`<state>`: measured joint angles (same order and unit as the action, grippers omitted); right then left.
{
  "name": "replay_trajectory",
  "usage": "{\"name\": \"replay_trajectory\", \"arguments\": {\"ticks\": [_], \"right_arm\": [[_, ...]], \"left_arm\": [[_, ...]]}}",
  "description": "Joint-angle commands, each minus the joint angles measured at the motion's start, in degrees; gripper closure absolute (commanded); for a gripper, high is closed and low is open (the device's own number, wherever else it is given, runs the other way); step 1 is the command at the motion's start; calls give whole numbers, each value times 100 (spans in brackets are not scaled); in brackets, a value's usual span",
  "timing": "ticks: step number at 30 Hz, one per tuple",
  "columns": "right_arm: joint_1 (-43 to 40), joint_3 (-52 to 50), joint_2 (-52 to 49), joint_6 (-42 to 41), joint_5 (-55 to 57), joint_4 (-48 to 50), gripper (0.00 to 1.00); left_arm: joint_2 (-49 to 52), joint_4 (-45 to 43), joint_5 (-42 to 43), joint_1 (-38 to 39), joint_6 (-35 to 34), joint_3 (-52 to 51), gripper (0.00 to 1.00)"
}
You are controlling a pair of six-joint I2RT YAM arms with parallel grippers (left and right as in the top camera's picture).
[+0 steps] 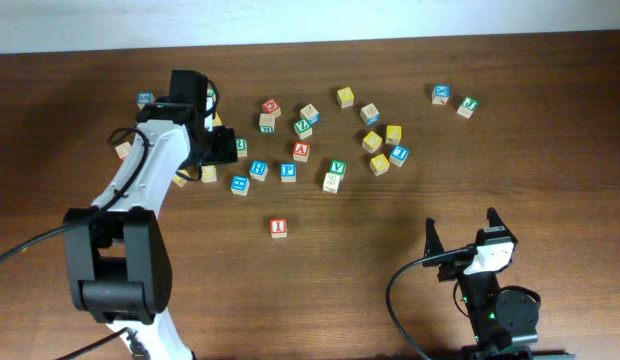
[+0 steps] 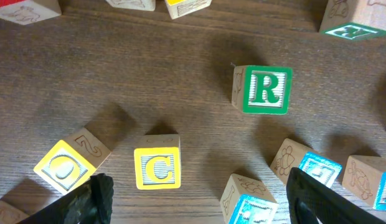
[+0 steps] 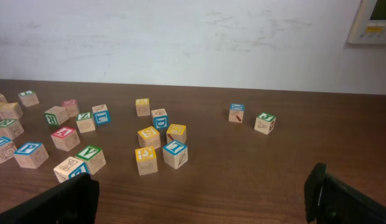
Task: Spell out ICRA
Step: 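Move the left gripper to the yellow C block, then grasp the yellow C block with the left gripper and lift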
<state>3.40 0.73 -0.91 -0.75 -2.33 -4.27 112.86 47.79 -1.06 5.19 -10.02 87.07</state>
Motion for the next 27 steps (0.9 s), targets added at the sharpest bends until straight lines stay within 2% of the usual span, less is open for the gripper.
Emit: {"name": "replay_trajectory", "arguments": {"ticks": [1, 17, 21, 27], "right_arm": [[-44, -42, 44, 35, 46, -20, 2], [-44, -42, 44, 35, 46, -20, 2], [-44, -42, 44, 35, 46, -20, 2], [-44, -42, 44, 33, 46, -20, 2]], "left_arm": [[63, 22, -70, -20, 94, -26, 22], [525, -83, -280, -240, 118, -85, 21], [542, -214, 7, -236, 380, -85, 26], [544, -216, 28, -236, 369, -85, 30]]}}
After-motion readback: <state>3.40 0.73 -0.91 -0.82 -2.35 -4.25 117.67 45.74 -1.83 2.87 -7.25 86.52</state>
